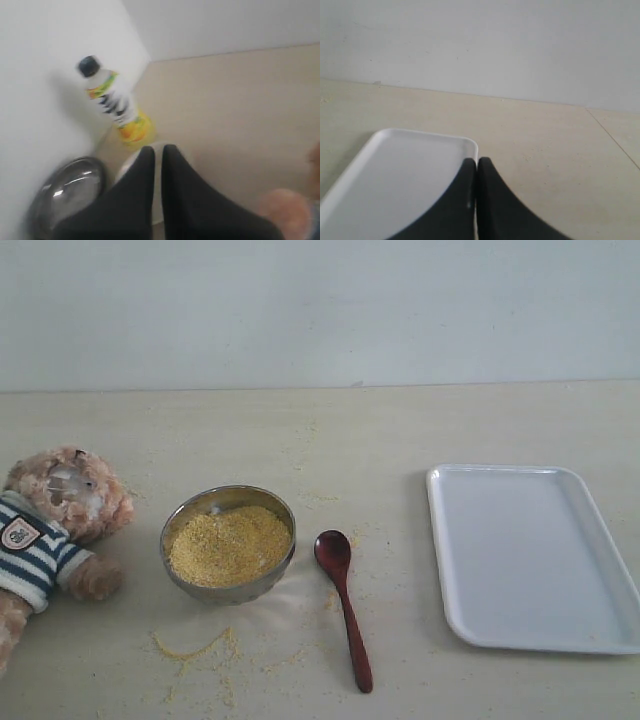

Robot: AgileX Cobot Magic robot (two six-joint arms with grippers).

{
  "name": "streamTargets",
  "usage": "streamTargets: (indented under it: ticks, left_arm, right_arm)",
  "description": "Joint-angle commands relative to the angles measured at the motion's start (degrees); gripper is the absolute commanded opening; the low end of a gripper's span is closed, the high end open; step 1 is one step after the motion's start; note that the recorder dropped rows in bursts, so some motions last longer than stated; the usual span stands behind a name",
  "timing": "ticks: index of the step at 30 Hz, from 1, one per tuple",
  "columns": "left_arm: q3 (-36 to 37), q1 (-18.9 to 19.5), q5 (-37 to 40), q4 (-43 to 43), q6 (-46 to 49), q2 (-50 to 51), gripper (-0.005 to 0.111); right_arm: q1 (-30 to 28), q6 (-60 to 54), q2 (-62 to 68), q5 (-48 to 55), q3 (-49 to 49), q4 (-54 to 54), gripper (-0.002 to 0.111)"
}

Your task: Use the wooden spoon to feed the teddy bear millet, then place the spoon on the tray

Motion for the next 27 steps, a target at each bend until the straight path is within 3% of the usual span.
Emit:
streamTargets:
  ticks: [1,6,10,14,22,27]
  left_arm:
    - [1.22,0.06,21.76,-0.22,-10.83,-0.59,0.005]
    - [0.14,3.29,43.55,-0.22,-36.35,1.94,0.005]
    - [0.35,5.77,51.26,-0.22,-51.11,5.08,0.005]
    - [1.01,6.46,52.39,-0.22,-52.28,6.73,0.005]
    - [1.37,6.46,53.31,-0.22,-43.45,3.49,0.005]
    - [1.61,7.7,53.33,2.6,-45.36,2.8,0.005]
  right_arm:
    - [0.07,-0.1,-0.24,-0.67,-0.05,-0.33,0.0]
    - [0.07,-0.1,-0.24,-0.67,-0.05,-0.33,0.0]
    - [0.07,-0.1,-0.24,-0.67,-0.05,-0.33,0.0]
    - [0.07,-0.1,-0.24,-0.67,-0.05,-0.33,0.0]
    - [0.07,-0.1,-0.24,-0.67,-0.05,-0.33,0.0]
    - [0.07,-0.1,-0.24,-0.67,-0.05,-0.33,0.0]
